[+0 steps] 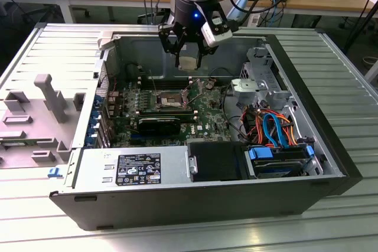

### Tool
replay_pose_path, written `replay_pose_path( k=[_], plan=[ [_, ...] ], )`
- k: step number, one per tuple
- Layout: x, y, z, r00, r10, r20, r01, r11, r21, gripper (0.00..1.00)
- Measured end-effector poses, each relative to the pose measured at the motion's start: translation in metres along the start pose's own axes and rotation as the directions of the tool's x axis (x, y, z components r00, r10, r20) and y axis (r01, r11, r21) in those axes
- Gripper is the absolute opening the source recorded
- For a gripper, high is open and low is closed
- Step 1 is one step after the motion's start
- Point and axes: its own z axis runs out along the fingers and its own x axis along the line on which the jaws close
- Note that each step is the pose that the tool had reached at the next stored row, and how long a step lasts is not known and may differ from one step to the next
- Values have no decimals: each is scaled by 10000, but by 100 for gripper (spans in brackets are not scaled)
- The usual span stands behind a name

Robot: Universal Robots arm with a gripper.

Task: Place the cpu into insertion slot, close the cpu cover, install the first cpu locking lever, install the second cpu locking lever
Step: 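Place the cpu into insertion slot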

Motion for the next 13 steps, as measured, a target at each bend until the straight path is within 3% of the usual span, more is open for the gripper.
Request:
replay_pose_path(
  k=[13],
  plan=[
    [7,-53,10,10000,0,0,0,10000,0,55]
  ],
)
